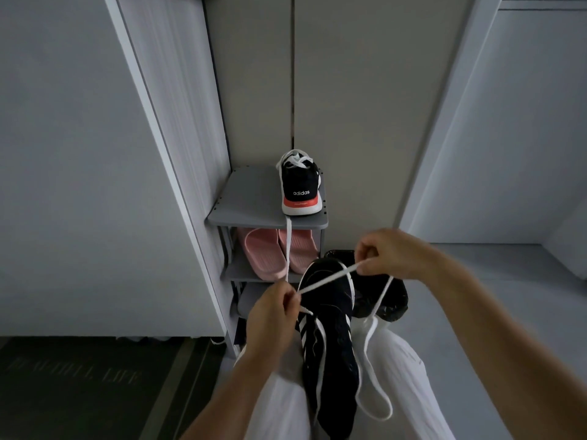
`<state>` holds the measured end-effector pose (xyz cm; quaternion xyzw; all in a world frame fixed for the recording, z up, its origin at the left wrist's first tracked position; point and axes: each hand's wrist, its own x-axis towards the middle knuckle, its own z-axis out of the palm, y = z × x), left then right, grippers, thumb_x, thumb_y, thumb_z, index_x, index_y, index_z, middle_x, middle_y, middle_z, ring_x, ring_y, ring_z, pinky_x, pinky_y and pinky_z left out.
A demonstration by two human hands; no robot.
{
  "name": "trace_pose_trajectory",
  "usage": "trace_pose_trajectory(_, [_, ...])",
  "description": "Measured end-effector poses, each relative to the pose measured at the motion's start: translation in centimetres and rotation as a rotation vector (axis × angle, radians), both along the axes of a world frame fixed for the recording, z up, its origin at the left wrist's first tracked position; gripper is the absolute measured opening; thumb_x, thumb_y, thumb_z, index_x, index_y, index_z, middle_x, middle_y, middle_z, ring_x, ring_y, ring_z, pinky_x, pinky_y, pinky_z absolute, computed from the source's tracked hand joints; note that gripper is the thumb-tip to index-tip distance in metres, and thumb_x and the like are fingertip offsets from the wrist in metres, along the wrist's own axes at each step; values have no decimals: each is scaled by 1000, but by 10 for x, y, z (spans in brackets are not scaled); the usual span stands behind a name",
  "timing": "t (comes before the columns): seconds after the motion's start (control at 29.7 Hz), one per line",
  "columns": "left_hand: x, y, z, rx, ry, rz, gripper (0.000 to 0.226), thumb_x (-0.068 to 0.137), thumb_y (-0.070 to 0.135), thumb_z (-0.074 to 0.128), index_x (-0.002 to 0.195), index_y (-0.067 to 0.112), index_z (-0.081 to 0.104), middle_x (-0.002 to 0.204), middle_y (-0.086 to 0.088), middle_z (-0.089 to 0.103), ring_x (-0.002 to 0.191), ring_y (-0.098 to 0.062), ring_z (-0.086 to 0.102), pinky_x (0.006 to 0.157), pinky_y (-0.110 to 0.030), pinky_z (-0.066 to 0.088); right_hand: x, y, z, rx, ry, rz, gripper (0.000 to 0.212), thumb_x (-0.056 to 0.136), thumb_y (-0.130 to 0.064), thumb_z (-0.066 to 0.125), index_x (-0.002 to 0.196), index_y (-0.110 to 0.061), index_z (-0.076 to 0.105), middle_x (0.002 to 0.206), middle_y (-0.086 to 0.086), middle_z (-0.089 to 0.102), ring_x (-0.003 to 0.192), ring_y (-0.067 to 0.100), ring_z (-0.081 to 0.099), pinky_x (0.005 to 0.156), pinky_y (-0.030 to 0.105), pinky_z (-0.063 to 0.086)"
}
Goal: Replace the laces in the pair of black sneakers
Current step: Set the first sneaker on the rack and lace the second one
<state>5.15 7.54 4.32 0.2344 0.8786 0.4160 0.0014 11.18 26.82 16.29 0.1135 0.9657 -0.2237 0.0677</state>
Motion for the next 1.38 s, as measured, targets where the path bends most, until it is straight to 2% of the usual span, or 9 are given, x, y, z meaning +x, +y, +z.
trace_pose_trajectory(0.13, [-1, -1, 11, 255, -116, 163, 23, 93, 9, 49, 74, 22, 47, 69, 1, 54, 54, -5, 45, 48, -11, 38, -15, -9, 32, 201, 78, 59, 11, 81, -19, 67, 88, -22, 60, 79, -11, 55, 75, 8, 52, 61, 20, 37])
trace_pose_trajectory(0.3, [-1, 12, 49, 363, -118, -30, 28, 86, 2, 58, 74, 26, 47, 68, 8, 53, 56, 3, 50, 51, -10, 41, -29, -33, 20, -369, 48, 149, 15, 77, -24, 74, 84, -15, 64, 73, -8, 60, 66, 5, 52, 64, 13, 41])
trace_pose_trajectory(0.44, [-29, -2, 61, 630, -345, 69, 20, 91, 1, 42, 82, 13, 57, 71, 4, 61, 69, -9, 58, 57, -13, 47, -31, -24, 0, -386, 62, 43, 18, 83, -31, 67, 82, -14, 64, 69, -5, 56, 65, 7, 47, 67, 22, 38])
trace_pose_trajectory(0.61, [-42, -61, -6, 278, -633, 54, 12, 89, 2, 51, 95, 10, 59, 100, -15, 65, 88, -26, 60, 76, -31, 49, -2, 13, -13, -465, 26, -114, 15, 89, -25, 61, 83, -13, 67, 64, -5, 53, 63, 9, 45, 69, 22, 38])
trace_pose_trajectory(0.67, [-38, -71, -3, 90, -783, -182, 46, 72, 23, 73, 113, 18, 52, 119, -4, 59, 104, -20, 58, 89, -34, 49, -2, 11, -14, -514, 61, -123, 15, 90, -23, 58, 78, -18, 66, 53, -13, 50, 55, 4, 44, 66, 20, 37])
trace_pose_trajectory(0.77, [-39, -46, 38, 128, -544, -320, 73, 69, 27, 80, 130, 30, 40, 131, 14, 44, 121, -7, 43, 99, -26, 38, -16, -11, -10, -479, 113, -51, 11, 88, -24, 62, 81, -17, 66, 60, -15, 60, 56, -4, 51, 65, 15, 41])
trace_pose_trajectory(1.01, [-44, 12, 97, 398, -547, -523, 21, 89, 23, 56, 88, 4, 64, 50, 8, 52, 43, -5, 37, 47, -13, 34, -28, -14, 5, -496, 264, -58, 29, 88, -28, 61, 84, 1, 64, 63, 2, 53, 61, 12, 45, 64, 25, 37])
trace_pose_trajectory(1.21, [-116, -74, 71, 808, -576, -192, 31, 71, 42, 69, 53, 20, 57, 41, 7, 36, 39, -7, 30, 42, -19, 29, 9, 37, -20, -756, 227, -223, 23, 91, -20, 55, 76, -9, 67, 55, -2, 41, 57, 13, 37, 66, 21, 36])
trace_pose_trajectory(1.38, [-101, -77, 56, 790, -644, -143, 36, 93, 15, 45, 68, 12, 71, 54, -1, 51, 51, -11, 48, 47, -18, 43, 3, 7, -36, -52, 410, -220, 18, 88, -31, 60, 89, -14, 65, 89, 0, 59, 82, 19, 59, 75, 30, 47])
